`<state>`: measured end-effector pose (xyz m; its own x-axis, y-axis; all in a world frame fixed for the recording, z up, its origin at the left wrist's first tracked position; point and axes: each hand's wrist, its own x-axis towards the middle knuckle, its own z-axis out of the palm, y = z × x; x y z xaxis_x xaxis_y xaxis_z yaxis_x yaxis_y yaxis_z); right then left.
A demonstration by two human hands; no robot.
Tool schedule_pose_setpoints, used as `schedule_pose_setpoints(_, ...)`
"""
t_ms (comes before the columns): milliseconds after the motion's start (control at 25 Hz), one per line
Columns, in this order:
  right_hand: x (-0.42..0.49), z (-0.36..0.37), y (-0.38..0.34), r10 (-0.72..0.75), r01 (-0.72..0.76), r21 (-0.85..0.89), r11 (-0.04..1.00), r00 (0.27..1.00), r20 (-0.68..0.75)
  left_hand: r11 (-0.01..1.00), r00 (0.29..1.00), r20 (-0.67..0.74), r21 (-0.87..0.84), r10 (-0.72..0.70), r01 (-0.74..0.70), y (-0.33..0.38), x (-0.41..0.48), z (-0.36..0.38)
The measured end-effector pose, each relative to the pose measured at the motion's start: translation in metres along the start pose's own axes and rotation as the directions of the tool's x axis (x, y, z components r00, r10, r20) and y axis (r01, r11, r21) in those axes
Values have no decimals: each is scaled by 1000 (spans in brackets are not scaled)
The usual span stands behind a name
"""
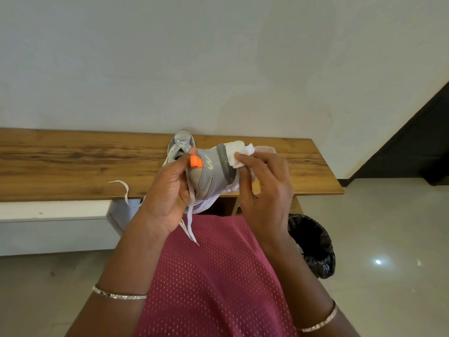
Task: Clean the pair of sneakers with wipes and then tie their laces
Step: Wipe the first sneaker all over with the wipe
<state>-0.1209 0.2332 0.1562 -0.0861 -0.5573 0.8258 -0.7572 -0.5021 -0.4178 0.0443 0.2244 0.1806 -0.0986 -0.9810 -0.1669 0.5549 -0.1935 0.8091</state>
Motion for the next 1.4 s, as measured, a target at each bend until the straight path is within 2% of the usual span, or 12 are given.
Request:
schedule_pose_setpoints(120,-15,6,1,0,1,-15,1000,1000,23,1000,1000,-20,-26,-2,2,0,-2,0)
schedule_pose_setpoints(360,-55,12,0,102,-105,30,994,990,100,999,998,-42,-35,40,-41,4,-2,2)
schedule_pose_setpoints(560,-18,3,-14,125,-126,44,991,992,9,999,999,-25,-29,20,-21,2,-3,5)
schedule_pose_setpoints(720,-21,7,-9,60,-60,1,998,998,13,999,999,-35,-53,-13,11,0,-2,4)
schedule_pose_setpoints(880,-56,16,-5,99,-103,37,994,991,84,999,998,-67,-34,11,-14,3,-2,-1)
schedule_pose_setpoints(1040,-43,12,-14,119,-122,53,991,991,58,999,999,-52,-42,0,-2,4,-4,4)
schedule_pose_setpoints(1280,-36,17,-28,3,-3,19,1000,1000,18,989,995,-52,-120,-87,81,1,-6,9)
schedule_pose_setpoints(1400,-57,23,-22,-2,0,16,1000,997,73,998,992,-113,-30,-49,46,2,-3,4)
